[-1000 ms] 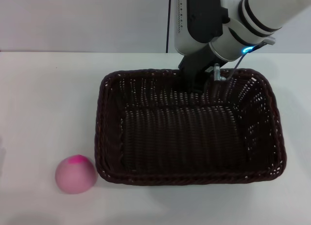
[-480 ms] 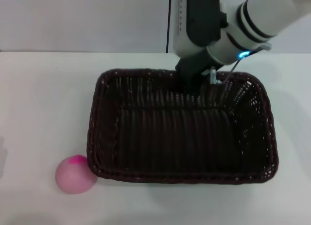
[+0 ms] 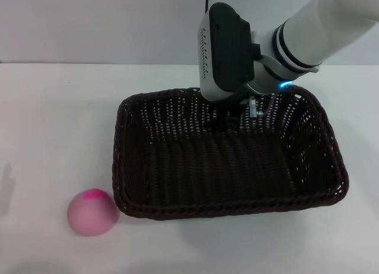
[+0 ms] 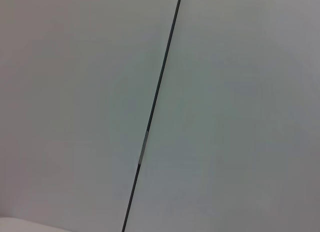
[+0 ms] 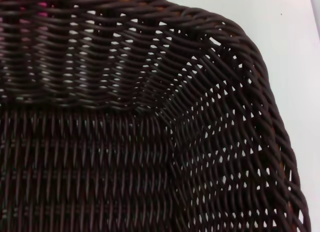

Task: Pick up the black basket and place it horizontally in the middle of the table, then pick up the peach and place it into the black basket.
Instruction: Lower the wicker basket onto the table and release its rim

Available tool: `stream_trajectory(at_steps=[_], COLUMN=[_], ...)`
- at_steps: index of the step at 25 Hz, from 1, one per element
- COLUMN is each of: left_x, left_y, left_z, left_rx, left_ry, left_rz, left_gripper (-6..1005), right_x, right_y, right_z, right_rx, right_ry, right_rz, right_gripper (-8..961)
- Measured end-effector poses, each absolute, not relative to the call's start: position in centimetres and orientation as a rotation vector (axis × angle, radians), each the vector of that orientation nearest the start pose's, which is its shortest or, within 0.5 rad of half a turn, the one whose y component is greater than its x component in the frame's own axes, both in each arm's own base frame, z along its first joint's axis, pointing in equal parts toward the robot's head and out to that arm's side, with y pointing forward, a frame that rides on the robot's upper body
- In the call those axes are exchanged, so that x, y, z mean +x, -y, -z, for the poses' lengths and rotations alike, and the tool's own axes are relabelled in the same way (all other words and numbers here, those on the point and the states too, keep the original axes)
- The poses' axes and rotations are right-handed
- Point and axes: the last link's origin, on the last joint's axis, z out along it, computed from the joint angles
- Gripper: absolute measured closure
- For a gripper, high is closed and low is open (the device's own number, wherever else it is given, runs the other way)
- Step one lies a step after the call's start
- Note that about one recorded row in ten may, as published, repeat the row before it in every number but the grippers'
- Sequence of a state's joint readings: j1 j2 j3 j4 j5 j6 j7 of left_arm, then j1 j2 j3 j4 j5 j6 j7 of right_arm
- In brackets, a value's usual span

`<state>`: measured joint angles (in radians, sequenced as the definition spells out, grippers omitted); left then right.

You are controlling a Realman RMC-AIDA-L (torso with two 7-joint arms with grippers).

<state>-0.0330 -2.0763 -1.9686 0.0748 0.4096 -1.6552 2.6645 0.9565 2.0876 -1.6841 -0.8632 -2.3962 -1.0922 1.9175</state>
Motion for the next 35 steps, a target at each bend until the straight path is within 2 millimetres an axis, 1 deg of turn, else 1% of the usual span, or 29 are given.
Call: stream_trajectory(at_steps=[5,8,11,15,17,18,19,21,23,29,30,31,32,33,34,35], left_x=[-39.7,-39.7,-39.7,-39.7,-39.7,-39.6,-39.6,-39.6,-39.5,-39.2,-39.1,-39.1,-39.1,-39.1,-38.9,-38.9], left_y=[-14.3,-14.4,-14.4,-14.4,-14.4,-14.5,-14.5,-14.5,-14.5,-14.8,-14.8,-14.9,-14.9,-14.9,-14.9,-14.9], left_z=[-1.0,-1.0,-1.1,-1.1,-1.1,-1.3,-1.3,-1.4,-1.4,-1.6,-1.6,-1.6,-1.6,-1.6,-1.6,-1.6], left_rx=[-1.451,-1.451,-1.452,-1.452,-1.452,-1.453,-1.453,-1.457,-1.462,-1.469,-1.474,-1.478,-1.478,-1.478,-1.508,-1.508], left_ry=[0.754,0.751,0.750,0.747,0.747,0.737,0.737,0.730,0.723,0.703,0.700,0.698,0.698,0.698,0.697,0.697], left_rz=[0.830,0.830,0.831,0.830,0.830,0.836,0.836,0.840,0.845,0.862,0.866,0.868,0.868,0.868,0.885,0.885], left_gripper=[391,392,393,394,395,395,395,396,396,398,398,398,399,399,399,400], right_x=[11.1,11.2,11.3,10.8,10.5,10.1,10.1,10.1,10.6,11.2,10.9,10.9,10.7,10.6,10.6,10.5], right_y=[-39.3,-38.9,-38.6,-37.9,-37.4,-36.8,-36.8,-36.4,-36.5,-36.8,-36.9,-36.9,-37.0,-37.0,-37.0,-36.9], right_z=[9.5,9.1,8.9,8.1,7.4,6.5,6.5,5.7,4.9,4.3,3.6,3.6,3.0,1.6,1.6,0.1], right_rx=[-2.867,-2.869,-2.868,-2.882,-2.895,-2.904,-2.904,-2.908,-2.888,-2.857,-2.834,-2.834,-2.818,-2.787,-2.787,-2.754], right_ry=[0.279,0.256,0.243,0.214,0.191,0.170,0.170,0.151,0.125,0.114,0.111,0.111,0.105,0.080,0.080,0.045], right_rz=[0.521,0.493,0.465,0.375,0.306,0.233,0.233,0.175,0.143,0.147,0.128,0.128,0.109,0.070,0.070,0.026], right_gripper=[538,395,395,395,395,395,395,395,395,395,395,395,395,395,395,395])
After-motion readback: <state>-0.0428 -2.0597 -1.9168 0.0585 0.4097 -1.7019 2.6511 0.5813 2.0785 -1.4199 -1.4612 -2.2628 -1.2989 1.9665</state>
